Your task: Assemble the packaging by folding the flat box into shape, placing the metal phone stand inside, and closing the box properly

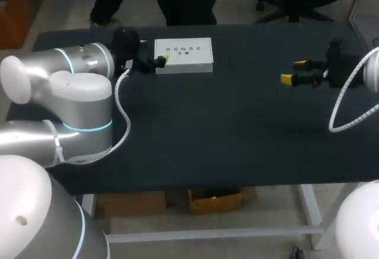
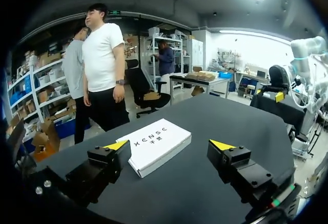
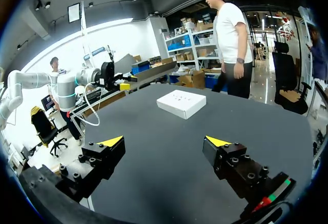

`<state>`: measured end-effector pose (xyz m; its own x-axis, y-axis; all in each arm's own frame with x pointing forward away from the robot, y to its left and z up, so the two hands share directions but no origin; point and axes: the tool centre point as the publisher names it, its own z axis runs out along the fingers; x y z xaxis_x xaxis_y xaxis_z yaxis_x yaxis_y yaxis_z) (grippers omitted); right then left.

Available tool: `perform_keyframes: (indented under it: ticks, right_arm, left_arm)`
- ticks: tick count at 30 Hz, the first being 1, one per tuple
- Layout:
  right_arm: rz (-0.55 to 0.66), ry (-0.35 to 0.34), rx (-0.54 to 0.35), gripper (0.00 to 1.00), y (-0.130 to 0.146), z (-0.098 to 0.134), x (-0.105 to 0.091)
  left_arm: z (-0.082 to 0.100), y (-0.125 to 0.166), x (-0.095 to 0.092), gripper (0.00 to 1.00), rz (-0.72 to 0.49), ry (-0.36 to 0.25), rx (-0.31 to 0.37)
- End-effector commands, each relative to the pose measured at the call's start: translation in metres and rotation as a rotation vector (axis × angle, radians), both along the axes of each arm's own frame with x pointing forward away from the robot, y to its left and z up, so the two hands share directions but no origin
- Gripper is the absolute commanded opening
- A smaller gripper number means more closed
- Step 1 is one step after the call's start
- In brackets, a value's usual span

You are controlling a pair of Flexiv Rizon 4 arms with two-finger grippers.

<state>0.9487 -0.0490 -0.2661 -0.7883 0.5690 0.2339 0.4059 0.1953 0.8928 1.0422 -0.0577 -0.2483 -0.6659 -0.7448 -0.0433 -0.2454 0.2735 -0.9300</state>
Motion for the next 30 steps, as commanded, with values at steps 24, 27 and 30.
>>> perform_keyframes:
  ticks: [24,27,30]
  right_arm:
    - [0.003,-0.002,0.004,1.0,-0.0012,-0.0002,-0.0004]
    - [0.003,-0.002,0.004,1.0,-0.0012,-0.0002,-0.0004]
    - [0.003,-0.002,0.004,1.0,-0.0012,-0.0002,-0.0004]
  left_arm:
    - [0.0089,-0.0014,-0.0039,1.0,-0.125,-0.134,0.192]
    - [0.0076,-0.0024,-0.0043,1.0,-0.115,-0.13,0.182]
    - [0.0071,-0.0031,-0.0044,1.0,-0.112,-0.132,0.173]
